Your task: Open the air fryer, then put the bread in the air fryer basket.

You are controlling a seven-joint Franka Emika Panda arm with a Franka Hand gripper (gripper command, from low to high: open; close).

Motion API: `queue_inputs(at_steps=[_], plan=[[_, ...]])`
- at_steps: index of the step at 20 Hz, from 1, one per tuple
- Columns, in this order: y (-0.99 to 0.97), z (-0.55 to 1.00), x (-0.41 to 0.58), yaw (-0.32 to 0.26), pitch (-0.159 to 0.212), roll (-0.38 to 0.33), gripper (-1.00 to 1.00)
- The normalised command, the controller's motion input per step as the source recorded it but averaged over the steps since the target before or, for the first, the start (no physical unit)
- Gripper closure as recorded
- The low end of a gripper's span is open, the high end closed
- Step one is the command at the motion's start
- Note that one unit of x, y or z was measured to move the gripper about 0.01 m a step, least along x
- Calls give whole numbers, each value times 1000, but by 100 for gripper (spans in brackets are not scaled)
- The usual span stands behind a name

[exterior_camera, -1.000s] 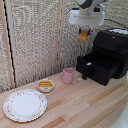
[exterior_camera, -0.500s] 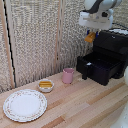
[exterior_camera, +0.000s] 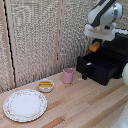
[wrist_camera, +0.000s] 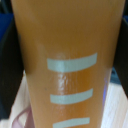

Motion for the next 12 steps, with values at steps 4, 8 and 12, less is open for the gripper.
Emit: queue_inputs(at_steps=[4,8,12], plan=[[-558,-236,295,-6,133,38,100],[-581,-194,188,0,103,15,100],[-427,-191,126,23,73,17,100]])
